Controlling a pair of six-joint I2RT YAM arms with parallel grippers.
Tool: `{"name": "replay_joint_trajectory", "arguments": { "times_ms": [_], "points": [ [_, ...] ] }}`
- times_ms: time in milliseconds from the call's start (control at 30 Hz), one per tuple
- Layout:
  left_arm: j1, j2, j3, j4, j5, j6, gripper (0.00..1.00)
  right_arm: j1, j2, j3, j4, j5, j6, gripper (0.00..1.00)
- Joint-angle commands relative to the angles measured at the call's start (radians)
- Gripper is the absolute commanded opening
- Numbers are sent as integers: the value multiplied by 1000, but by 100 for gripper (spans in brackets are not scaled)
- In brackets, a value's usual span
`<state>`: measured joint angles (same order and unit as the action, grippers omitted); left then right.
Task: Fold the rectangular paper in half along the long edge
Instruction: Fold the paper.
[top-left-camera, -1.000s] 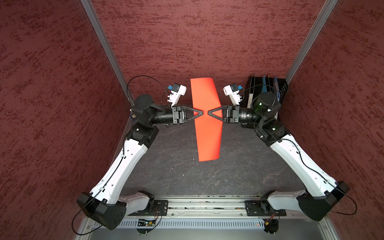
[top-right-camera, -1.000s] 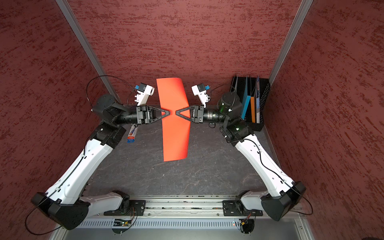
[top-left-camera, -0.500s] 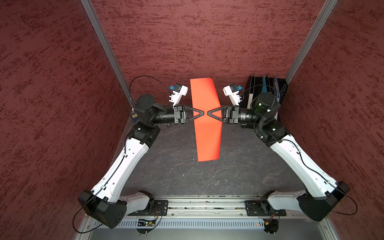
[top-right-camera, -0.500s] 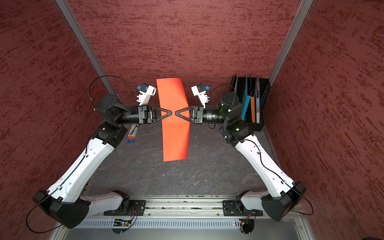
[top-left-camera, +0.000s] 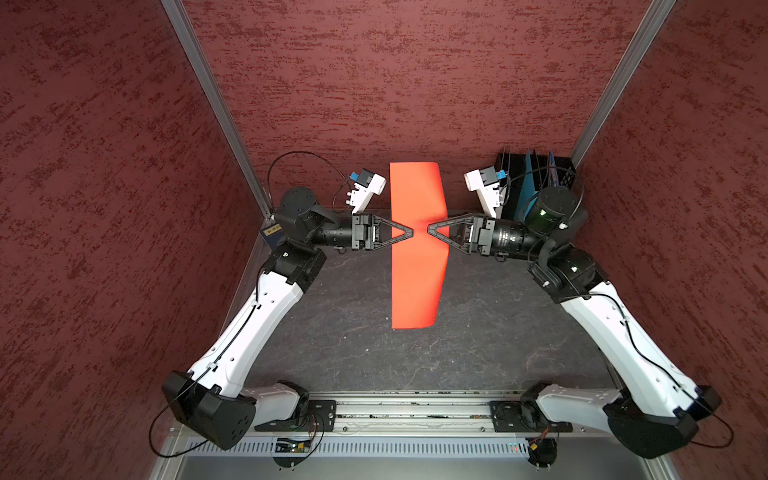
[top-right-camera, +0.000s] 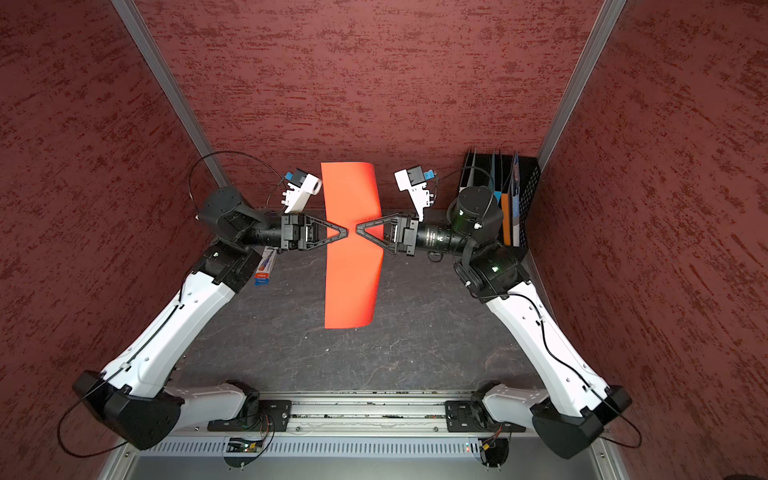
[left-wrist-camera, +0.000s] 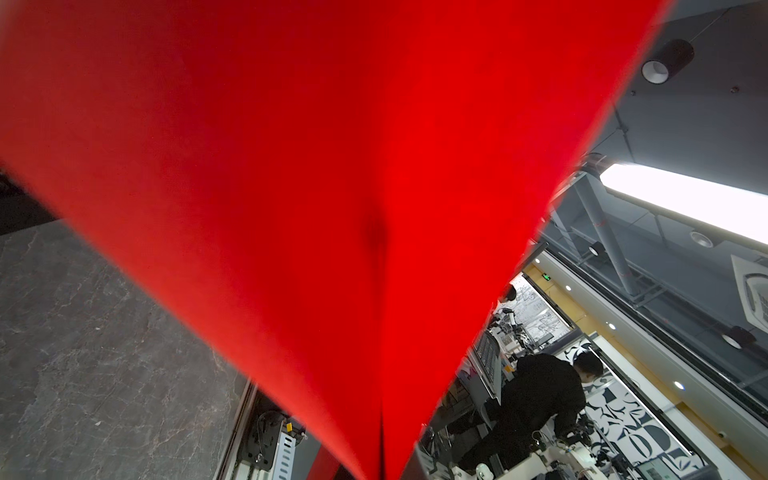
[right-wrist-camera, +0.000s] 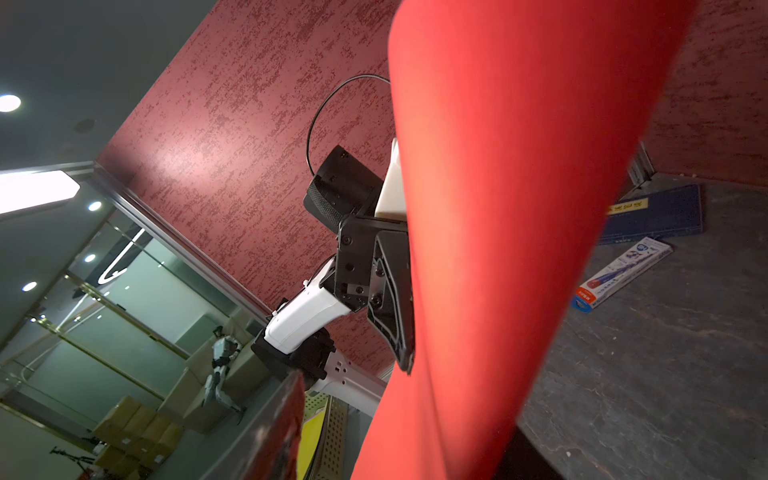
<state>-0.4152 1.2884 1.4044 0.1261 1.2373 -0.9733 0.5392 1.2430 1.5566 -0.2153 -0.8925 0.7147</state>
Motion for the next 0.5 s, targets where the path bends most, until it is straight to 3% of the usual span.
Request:
{"name": "replay_joint_trajectory", "arguments": {
  "times_ms": [0, 300, 467],
  "points": [
    [-19, 8, 31, 28, 35, -5, 0, -4, 4, 28, -18, 8, -26, 49],
    [-25, 8, 34, 29, 29, -4, 0, -9, 16, 20, -59, 13, -41, 38],
    [-25, 5, 47, 15, 25, 8, 0, -13, 11, 8, -45, 10, -38, 20]
  ]
}}
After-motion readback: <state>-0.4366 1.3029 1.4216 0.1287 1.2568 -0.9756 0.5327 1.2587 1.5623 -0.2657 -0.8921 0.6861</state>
